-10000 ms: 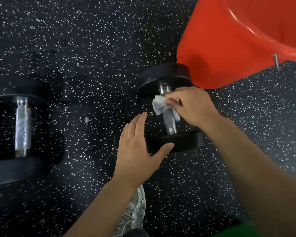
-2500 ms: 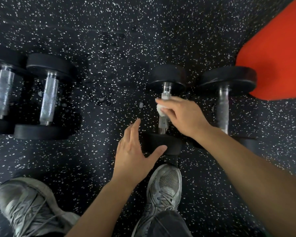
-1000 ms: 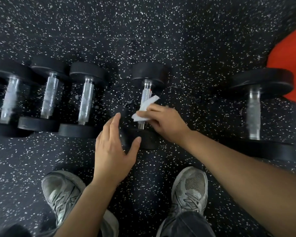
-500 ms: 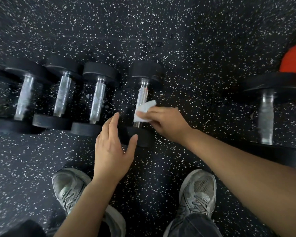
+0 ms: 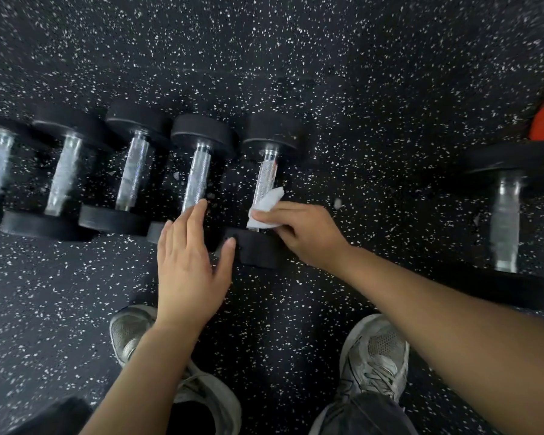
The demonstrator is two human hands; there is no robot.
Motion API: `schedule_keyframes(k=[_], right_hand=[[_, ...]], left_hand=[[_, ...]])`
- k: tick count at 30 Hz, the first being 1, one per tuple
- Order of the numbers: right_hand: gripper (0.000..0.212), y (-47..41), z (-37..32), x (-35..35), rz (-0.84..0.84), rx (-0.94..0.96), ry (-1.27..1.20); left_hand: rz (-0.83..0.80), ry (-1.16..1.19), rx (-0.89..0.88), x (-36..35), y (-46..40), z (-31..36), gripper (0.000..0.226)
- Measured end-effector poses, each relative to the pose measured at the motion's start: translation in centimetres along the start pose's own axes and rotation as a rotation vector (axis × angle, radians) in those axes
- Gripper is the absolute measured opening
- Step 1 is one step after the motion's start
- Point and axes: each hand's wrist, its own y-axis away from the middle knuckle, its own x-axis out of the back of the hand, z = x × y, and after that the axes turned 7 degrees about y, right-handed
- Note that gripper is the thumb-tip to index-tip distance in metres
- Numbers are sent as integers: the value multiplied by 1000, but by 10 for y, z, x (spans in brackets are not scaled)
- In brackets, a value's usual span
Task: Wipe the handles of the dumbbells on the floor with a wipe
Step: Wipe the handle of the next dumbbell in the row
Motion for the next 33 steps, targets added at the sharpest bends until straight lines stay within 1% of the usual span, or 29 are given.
schedule_keyframes(k=[2,5,6,7,9,13,14,15,16,18,19,20,22,25,29,30,31,33], right_hand=[[40,-6,6,7,38,1,42],[33,-26,12,18,273,-168,63],[33,-32,13,19,302,-226,70],[32,-34,14,18,290,-251,79],[32,-26,16,13,204,-215,73],[37,4,17,20,-95,-74,84],[37,6,18,24,-127,-48,96],[37,6,18,27,-104,-37,103],[36,4,19,31,-34,-45,92],[33,-4,20,35,151,-110,58],[33,-8,20,38,216,-156,50],[32,-13,21,39,240,-200,51],[32,-14,26,39,193,-232,93],[32,4,31,40,78,-173,111],[38,25,33,53,-168,-109,104],[39,26,35,58,-179,-114,95],[39,26,36,61,-139,-127,87],[37,22,39,64,35,-188,74]], left_hand=[[-9,-7,7,0,-2,-4,70],[-9,-2,8,-3,-4,-6,71],[-7,-3,4,-4,-4,-6,71],[-5,-6,0,-5,-3,-6,70],[-2,-7,-4,-8,-2,-5,70],[-6,-20,12,-12,-2,1,75],[-6,-23,10,-13,-1,3,76],[-6,-21,4,-15,-1,6,77],[-7,-19,-1,-16,0,9,78],[-12,-21,-12,-20,0,16,81],[-17,-23,-16,-22,1,19,84],[-24,-23,-21,-24,1,23,87],[-45,-15,-37,-29,0,33,92],[-79,6,-72,-41,0,48,98],[-121,12,-102,-54,2,65,105],[-125,17,-110,-56,4,67,103],[-126,30,-113,-56,6,69,99],[-117,54,-106,-55,10,67,88]])
